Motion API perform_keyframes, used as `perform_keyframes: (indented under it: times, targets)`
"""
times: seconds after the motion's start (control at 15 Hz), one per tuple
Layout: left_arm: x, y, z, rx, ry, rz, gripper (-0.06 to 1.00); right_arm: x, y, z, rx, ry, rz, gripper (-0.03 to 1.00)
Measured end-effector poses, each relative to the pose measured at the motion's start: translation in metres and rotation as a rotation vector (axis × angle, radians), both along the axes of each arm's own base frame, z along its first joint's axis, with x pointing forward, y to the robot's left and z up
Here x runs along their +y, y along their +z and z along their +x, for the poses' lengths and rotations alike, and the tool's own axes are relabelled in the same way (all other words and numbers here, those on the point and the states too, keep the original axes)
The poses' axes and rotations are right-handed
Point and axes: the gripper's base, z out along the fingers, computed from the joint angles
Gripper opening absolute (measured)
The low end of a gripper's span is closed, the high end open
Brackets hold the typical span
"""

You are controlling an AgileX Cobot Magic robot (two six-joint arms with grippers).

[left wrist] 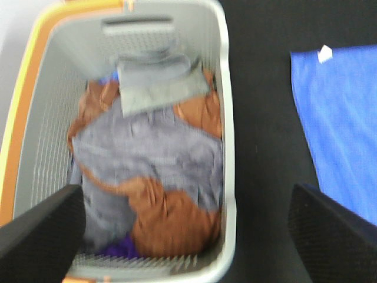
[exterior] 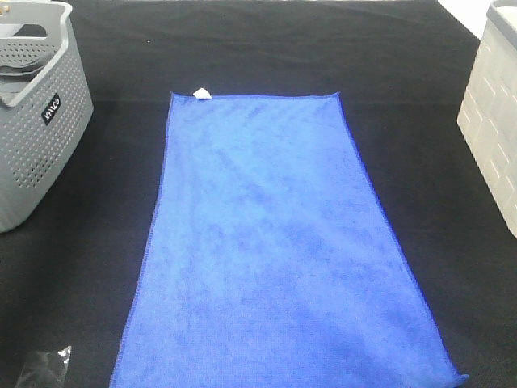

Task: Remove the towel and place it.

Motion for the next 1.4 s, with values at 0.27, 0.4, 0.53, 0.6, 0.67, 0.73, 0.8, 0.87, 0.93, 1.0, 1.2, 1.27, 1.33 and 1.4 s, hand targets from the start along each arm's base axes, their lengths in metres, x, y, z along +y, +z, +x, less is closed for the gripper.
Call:
perform_keyframes:
  times: [0.27, 0.4, 0.53, 0.6, 0.67, 0.73, 0.8, 0.87, 0.93, 1.0, 1.2, 1.27, 1.33, 1.4]
  targets:
    - [0.001, -0.001, -0.079, -0.092, 0.001, 0.021, 0.86, -0.003, -0.011, -0.087, -0.034, -0.015, 0.029, 0.69]
    - [0.002, -0.017, -0.13, -0.122, 0.001, 0.031, 0.86, -0.006, -0.027, -0.155, -0.11, -0.041, 0.066, 0.69]
    - [0.001, -0.031, -0.168, -0.151, 0.001, 0.032, 0.86, -0.008, -0.044, -0.197, -0.17, -0.044, 0.076, 0.69]
    - [0.001, -0.039, -0.189, -0.178, 0.0, 0.031, 0.86, -0.009, -0.055, -0.217, -0.205, -0.043, 0.078, 0.69]
    - [0.001, -0.051, -0.207, -0.199, 0.0, 0.031, 0.86, -0.01, -0.068, -0.23, -0.215, -0.037, 0.071, 0.69]
    - [0.001, -0.061, -0.227, -0.243, -0.001, 0.032, 0.86, -0.011, -0.081, -0.239, -0.221, -0.022, 0.055, 0.69]
    - [0.001, -0.073, -0.243, -0.279, -0.002, 0.033, 0.86, -0.011, -0.094, -0.247, -0.223, -0.004, 0.035, 0.69]
    - [0.001, -0.087, -0.257, -0.306, -0.003, 0.033, 0.86, -0.011, -0.109, -0.254, -0.223, 0.01, 0.02, 0.69]
    - [0.001, -0.097, -0.272, -0.341, -0.002, 0.033, 0.86, -0.012, -0.123, -0.259, -0.221, 0.018, 0.014, 0.69]
    - [0.0, -0.107, -0.285, -0.373, -0.003, 0.03, 0.86, -0.012, -0.135, -0.264, -0.226, 0.018, 0.013, 0.69]
    - [-0.003, -0.131, -0.317, -0.443, -0.019, -0.018, 0.86, -0.013, -0.158, -0.28, -0.285, 0.041, -0.011, 0.69]
    - [-0.004, -0.138, -0.324, -0.453, -0.024, -0.03, 0.86, -0.013, -0.161, -0.283, -0.298, 0.051, -0.027, 0.69]
    - [-0.005, -0.145, -0.328, -0.458, -0.028, -0.039, 0.86, -0.013, -0.165, -0.282, -0.286, 0.064, -0.042, 0.69]
    - [-0.005, -0.153, -0.328, -0.436, -0.028, -0.039, 0.86, -0.013, -0.168, -0.28, -0.272, 0.084, -0.059, 0.69]
